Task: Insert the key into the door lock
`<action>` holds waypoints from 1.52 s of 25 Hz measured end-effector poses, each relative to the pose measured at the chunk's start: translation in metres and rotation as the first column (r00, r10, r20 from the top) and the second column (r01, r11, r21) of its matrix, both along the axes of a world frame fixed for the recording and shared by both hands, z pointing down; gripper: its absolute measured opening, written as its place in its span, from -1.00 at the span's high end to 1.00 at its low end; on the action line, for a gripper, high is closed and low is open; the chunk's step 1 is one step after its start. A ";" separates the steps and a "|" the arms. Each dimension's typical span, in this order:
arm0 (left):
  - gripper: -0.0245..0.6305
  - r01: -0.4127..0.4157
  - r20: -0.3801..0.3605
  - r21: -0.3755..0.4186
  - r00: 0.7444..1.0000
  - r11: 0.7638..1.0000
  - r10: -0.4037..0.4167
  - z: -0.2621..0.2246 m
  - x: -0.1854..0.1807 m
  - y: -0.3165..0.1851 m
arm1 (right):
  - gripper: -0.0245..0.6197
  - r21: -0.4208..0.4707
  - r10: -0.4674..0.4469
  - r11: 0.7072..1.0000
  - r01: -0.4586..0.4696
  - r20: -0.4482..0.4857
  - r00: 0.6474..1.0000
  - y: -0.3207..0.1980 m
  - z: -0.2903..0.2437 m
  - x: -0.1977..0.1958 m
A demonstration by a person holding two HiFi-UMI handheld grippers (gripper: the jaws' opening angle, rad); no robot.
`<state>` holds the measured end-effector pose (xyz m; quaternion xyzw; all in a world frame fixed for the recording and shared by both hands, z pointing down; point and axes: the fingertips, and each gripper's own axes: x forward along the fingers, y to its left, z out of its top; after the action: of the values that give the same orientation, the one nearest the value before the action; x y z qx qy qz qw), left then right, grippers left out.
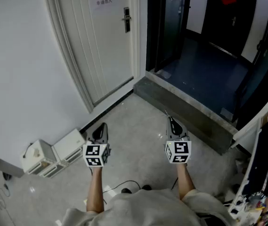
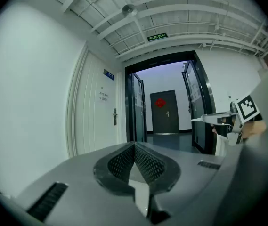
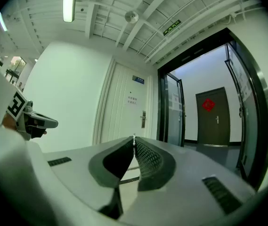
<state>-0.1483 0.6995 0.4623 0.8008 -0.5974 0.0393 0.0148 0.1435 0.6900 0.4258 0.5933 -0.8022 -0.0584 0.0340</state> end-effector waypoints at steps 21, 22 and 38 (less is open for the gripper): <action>0.87 0.004 0.002 -0.023 1.000 1.000 -0.004 0.014 0.063 -0.004 | 0.83 -0.009 -0.030 1.000 0.030 0.006 1.000 -0.012 0.011 0.049; 0.87 0.007 -0.001 -0.026 1.000 1.000 -0.007 0.016 0.066 -0.006 | 0.83 -0.010 -0.033 0.999 0.033 0.005 0.999 -0.015 0.012 0.052; 0.87 -0.023 0.010 -0.062 1.000 0.998 0.023 0.032 0.098 -0.070 | 0.83 -0.034 -0.043 0.999 0.043 0.001 0.999 -0.071 0.027 0.073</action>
<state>-0.0508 0.6291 0.4942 0.8066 -0.5867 0.0622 0.0358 0.2161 0.6194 0.4524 0.5753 -0.8155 -0.0455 0.0428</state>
